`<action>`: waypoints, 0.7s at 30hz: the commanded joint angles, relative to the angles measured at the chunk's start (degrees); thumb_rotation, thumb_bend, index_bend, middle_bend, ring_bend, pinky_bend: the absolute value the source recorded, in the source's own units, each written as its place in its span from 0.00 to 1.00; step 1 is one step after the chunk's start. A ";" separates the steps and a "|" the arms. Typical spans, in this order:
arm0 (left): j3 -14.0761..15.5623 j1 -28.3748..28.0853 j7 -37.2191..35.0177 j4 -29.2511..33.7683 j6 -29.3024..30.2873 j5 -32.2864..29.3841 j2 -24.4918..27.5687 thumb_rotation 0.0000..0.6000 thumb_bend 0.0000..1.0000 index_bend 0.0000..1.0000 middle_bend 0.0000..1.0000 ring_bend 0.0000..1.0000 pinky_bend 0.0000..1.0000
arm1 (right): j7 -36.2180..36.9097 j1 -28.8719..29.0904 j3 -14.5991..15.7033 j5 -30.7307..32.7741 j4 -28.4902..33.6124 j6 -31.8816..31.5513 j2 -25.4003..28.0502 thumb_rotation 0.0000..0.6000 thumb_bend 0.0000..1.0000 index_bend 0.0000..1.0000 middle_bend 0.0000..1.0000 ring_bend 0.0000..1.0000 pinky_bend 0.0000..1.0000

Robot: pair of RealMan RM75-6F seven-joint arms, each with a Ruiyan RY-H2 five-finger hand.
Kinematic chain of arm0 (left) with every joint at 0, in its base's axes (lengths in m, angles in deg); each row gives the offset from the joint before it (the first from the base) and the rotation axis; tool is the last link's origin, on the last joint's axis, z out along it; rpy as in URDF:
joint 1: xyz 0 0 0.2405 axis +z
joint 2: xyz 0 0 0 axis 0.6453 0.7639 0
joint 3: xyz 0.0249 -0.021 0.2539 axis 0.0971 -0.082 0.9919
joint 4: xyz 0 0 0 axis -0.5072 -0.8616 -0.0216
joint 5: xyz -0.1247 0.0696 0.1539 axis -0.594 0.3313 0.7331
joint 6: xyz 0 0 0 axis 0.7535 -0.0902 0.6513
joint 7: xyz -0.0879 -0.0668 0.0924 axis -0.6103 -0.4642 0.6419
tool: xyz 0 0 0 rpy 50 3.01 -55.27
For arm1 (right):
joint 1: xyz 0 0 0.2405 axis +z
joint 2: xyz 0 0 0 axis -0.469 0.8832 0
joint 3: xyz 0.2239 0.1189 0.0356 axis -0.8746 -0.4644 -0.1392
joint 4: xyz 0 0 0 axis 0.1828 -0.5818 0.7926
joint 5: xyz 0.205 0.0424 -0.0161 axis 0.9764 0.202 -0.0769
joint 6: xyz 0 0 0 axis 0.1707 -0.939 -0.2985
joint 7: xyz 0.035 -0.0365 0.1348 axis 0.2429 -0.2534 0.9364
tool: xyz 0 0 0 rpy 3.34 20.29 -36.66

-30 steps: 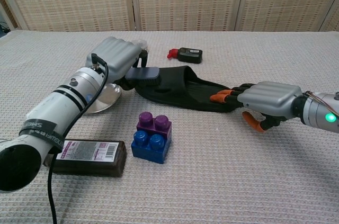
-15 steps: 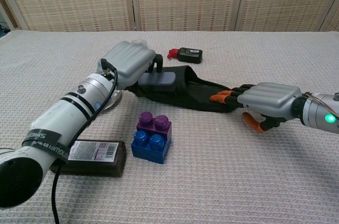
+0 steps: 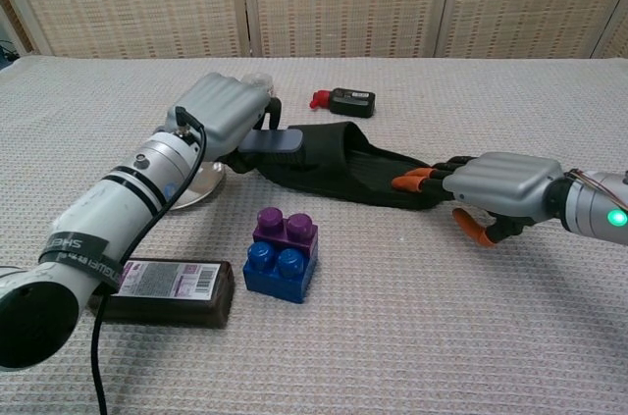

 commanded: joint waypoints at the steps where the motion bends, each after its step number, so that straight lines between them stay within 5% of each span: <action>1: -0.33 0.10 0.21 -0.39 -0.29 -0.48 0.02 1.00 0.37 0.52 0.53 0.91 1.00 | -0.10 0.06 -0.01 0.08 0.19 -0.07 0.16 1.00 0.80 0.00 0.00 0.00 0.00; 13: 2.13 3.44 -0.66 8.77 4.32 3.01 6.16 1.00 0.38 0.52 0.53 0.91 1.00 | 3.96 -1.06 -0.33 -1.64 2.56 -2.99 1.83 1.00 0.76 0.00 0.00 0.00 0.00; 21: 4.30 8.39 0.43 11.59 3.87 0.47 11.43 1.00 0.37 0.52 0.53 0.91 1.00 | 9.48 -2.84 -1.51 -4.84 7.52 -8.30 5.53 1.00 0.36 0.00 0.00 0.00 0.00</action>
